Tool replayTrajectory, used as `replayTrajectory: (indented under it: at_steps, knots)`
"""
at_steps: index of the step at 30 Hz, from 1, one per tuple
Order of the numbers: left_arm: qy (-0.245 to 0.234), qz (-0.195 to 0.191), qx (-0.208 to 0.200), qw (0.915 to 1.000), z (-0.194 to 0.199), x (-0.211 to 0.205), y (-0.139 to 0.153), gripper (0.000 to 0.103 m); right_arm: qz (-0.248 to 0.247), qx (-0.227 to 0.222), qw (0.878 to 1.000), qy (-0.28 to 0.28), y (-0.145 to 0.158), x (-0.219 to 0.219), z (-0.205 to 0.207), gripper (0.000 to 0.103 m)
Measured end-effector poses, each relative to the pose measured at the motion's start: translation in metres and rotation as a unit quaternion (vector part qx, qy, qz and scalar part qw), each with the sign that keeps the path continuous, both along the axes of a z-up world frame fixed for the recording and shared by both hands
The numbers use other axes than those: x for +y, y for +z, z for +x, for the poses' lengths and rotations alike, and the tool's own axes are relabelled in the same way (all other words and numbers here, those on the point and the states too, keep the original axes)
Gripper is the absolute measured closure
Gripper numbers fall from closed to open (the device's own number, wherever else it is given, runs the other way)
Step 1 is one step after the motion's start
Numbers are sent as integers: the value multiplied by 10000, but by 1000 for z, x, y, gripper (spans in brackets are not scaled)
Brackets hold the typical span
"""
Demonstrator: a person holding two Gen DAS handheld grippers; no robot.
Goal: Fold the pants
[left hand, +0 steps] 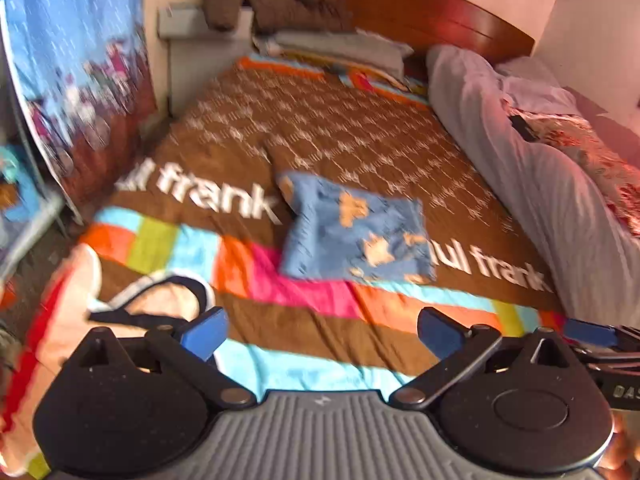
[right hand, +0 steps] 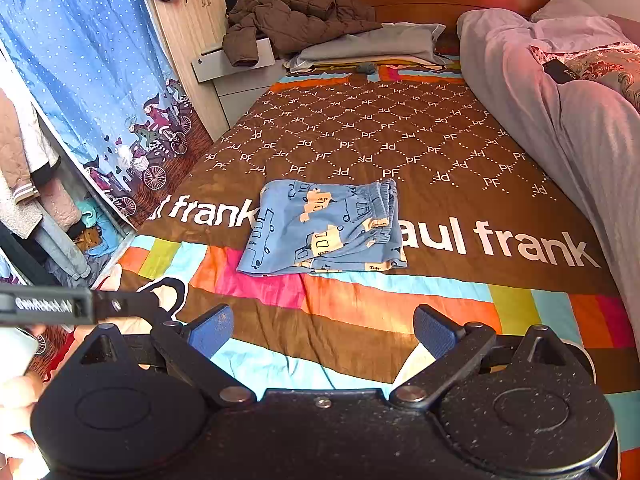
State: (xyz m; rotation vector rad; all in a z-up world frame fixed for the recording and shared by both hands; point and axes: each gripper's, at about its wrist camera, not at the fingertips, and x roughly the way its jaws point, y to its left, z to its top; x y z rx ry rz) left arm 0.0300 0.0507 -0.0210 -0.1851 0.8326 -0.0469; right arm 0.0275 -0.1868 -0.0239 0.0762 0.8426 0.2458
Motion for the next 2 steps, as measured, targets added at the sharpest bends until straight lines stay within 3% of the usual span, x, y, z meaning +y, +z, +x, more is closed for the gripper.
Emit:
replayTrajectory:
  at_steps: [2]
  knots:
    - [14, -55, 41, 10000, 4, 1, 3, 0, 2, 7, 10000, 13, -1, -1, -1, 6]
